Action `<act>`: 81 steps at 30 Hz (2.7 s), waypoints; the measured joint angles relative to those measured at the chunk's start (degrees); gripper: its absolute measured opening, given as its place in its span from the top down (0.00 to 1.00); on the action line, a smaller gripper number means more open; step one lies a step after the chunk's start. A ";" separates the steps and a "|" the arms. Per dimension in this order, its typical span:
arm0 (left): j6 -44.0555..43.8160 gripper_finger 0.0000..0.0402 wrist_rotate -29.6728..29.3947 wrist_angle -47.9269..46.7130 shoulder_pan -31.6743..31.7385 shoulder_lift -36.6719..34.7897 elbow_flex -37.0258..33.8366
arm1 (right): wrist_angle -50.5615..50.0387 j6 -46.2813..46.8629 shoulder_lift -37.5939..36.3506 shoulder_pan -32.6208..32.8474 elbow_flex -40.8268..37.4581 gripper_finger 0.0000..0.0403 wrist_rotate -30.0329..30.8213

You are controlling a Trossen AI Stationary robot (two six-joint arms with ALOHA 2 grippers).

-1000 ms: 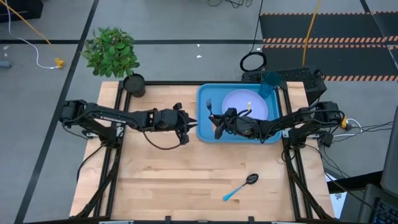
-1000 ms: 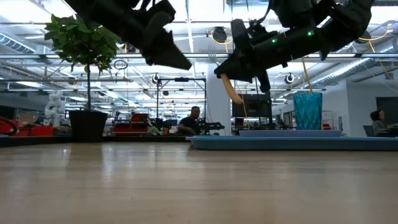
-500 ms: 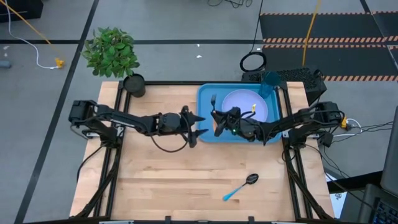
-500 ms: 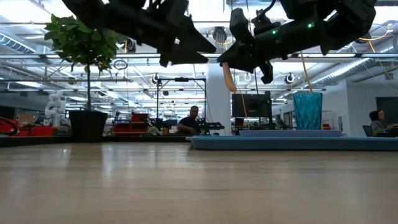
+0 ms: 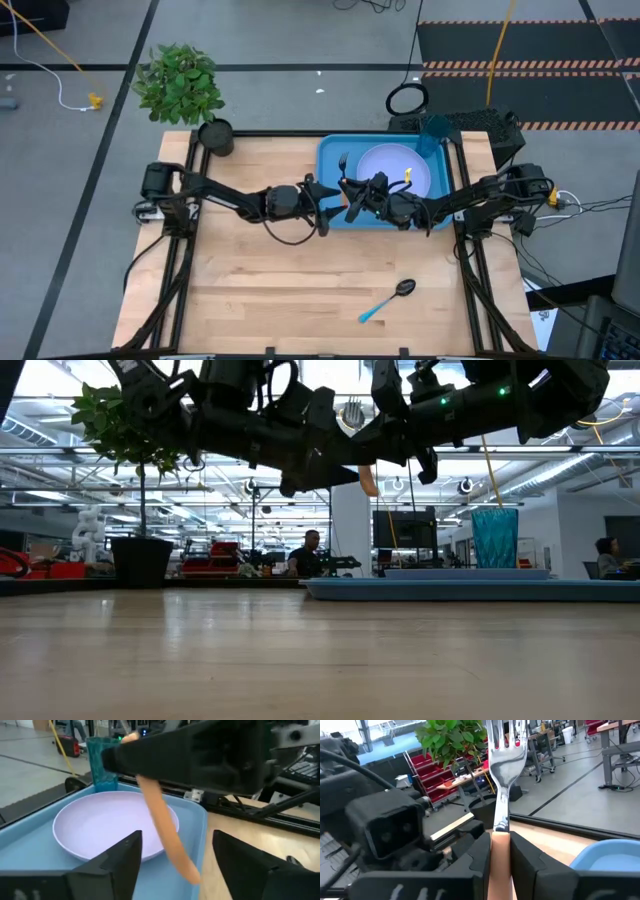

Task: Pick and place plate/cup/fork/spoon on tray
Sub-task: Put the brown fork on the blue tray to the left of the purple plate

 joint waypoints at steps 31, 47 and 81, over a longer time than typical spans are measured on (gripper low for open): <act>-6.16 0.88 20.21 4.10 6.22 2.78 0.81 | -9.76 -3.81 -7.50 -0.71 0.02 0.67 -14.46; -4.95 0.88 28.61 6.27 8.36 2.80 0.81 | -28.54 -8.52 -14.73 -0.80 0.04 0.62 -19.94; -0.80 0.55 22.10 4.38 8.53 2.82 0.81 | -27.94 -9.55 -13.63 -1.99 0.04 0.95 -16.89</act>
